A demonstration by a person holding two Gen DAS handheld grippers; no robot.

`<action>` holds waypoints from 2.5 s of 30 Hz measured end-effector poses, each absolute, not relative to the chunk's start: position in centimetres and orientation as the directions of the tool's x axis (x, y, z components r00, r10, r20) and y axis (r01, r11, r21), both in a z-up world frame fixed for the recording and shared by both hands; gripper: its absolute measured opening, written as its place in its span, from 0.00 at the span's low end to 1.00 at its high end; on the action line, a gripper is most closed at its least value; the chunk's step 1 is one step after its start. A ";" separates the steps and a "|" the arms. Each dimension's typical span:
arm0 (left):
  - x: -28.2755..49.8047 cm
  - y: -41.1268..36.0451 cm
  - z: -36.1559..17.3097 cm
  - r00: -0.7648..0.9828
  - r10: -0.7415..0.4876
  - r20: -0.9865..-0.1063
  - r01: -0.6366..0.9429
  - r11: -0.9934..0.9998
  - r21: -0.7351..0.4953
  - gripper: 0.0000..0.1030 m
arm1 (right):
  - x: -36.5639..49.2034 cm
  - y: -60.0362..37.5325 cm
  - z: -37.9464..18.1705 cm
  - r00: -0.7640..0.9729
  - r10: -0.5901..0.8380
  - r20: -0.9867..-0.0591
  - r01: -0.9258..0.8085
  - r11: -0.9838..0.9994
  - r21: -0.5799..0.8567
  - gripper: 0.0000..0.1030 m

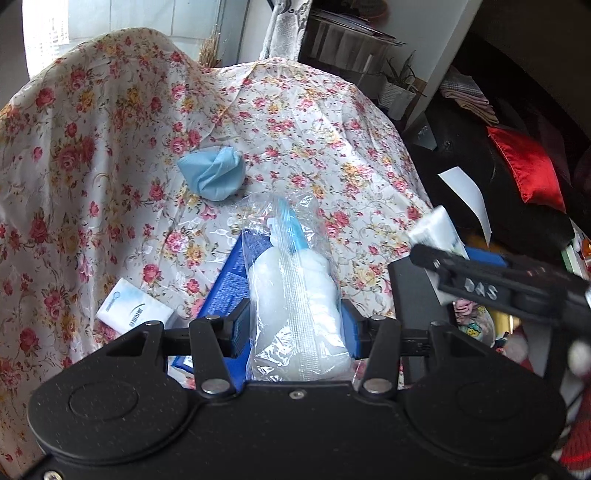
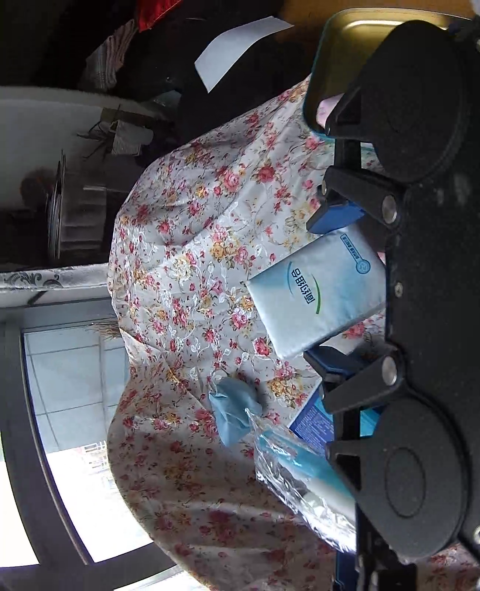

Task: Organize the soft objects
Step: 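Carry bag and packet over the tray and open both tools to drop them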

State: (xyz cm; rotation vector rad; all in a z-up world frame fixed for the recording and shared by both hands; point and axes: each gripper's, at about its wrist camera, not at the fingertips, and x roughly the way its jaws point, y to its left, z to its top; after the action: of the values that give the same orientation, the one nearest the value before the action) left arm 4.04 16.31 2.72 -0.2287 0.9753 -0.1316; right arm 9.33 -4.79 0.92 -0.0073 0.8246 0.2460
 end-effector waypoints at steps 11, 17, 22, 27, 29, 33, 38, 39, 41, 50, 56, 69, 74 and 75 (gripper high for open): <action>3.8 9.5 3.7 0.533 -0.301 -0.791 0.147 0.953 -0.264 0.47 | 1.7 -12.1 0.5 0.704 0.094 -0.704 -0.028 0.994 0.105 0.64; 4.0 4.6 4.2 0.525 -0.324 -0.787 0.239 0.944 -0.229 0.47 | 0.9 -18.4 -0.5 0.735 0.016 -0.678 0.112 0.983 0.145 0.65; 5.0 0.4 4.5 0.510 -0.356 -0.783 0.301 0.927 -0.225 0.47 | 1.3 -23.9 -1.7 0.759 -0.029 -0.650 0.176 0.971 0.162 0.65; 6.4 -3.9 4.1 0.512 -0.372 -0.774 0.355 0.912 -0.204 0.47 | 1.5 -28.2 -4.4 0.739 -0.053 -0.672 0.267 0.938 0.219 0.65; 7.1 -5.7 3.6 0.504 -0.379 -0.776 0.373 0.906 -0.201 0.47 | 2.4 -29.1 -5.3 0.706 -0.100 -0.701 0.313 0.932 0.182 0.65; 8.3 -8.6 2.5 0.490 -0.392 -0.779 0.389 0.898 -0.207 0.47 | 3.0 -30.6 -5.7 0.683 -0.120 -0.721 0.377 0.903 0.207 0.65; 9.9 -11.5 0.8 0.474 -0.381 -0.794 0.395 0.898 -0.195 0.47 | 3.6 -31.1 -5.9 0.655 -0.131 -0.744 0.425 0.878 0.219 0.65; 10.1 -11.9 0.6 0.469 -0.379 -0.798 0.394 0.898 -0.195 0.47 | 3.9 -31.2 -6.0 0.649 -0.137 -0.748 0.429 0.878 0.211 0.65; 10.5 -12.7 0.1 0.460 -0.377 -0.804 0.392 0.899 -0.197 0.47 | 4.3 -31.4 -6.2 0.638 -0.141 -0.757 0.435 0.877 0.203 0.65; 11.7 -14.4 -1.8 0.451 -0.279 -0.848 0.352 0.928 -0.119 0.49 | 4.2 -31.8 -6.6 0.602 -0.147 -0.785 0.462 0.866 0.192 0.65; 10.8 -14.1 -1.1 0.516 -0.202 -0.832 0.342 0.940 -0.016 0.66 | 4.7 -31.6 -6.8 0.590 -0.144 -0.795 0.466 0.864 0.190 0.65; 7.9 -10.4 0.0 0.550 -0.176 -0.817 0.310 0.951 0.003 0.84 | 5.5 -30.7 -6.8 0.613 -0.106 -0.783 0.432 0.875 0.219 0.65; 7.0 -9.3 -0.4 0.535 -0.163 -0.829 0.287 0.958 -0.003 0.84 | 6.2 -30.0 -6.5 0.636 -0.091 -0.766 0.415 0.878 0.240 0.65; 7.0 -9.2 -0.4 0.533 -0.161 -0.831 0.282 0.960 -0.005 0.84 | 6.3 -29.9 -6.6 0.638 -0.087 -0.765 0.413 0.877 0.246 0.66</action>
State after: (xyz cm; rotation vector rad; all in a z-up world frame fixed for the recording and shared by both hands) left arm 6.98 -9.17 -0.42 0.1350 0.9742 -0.2648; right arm 6.34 -29.94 -6.58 0.4243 0.8348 -0.2951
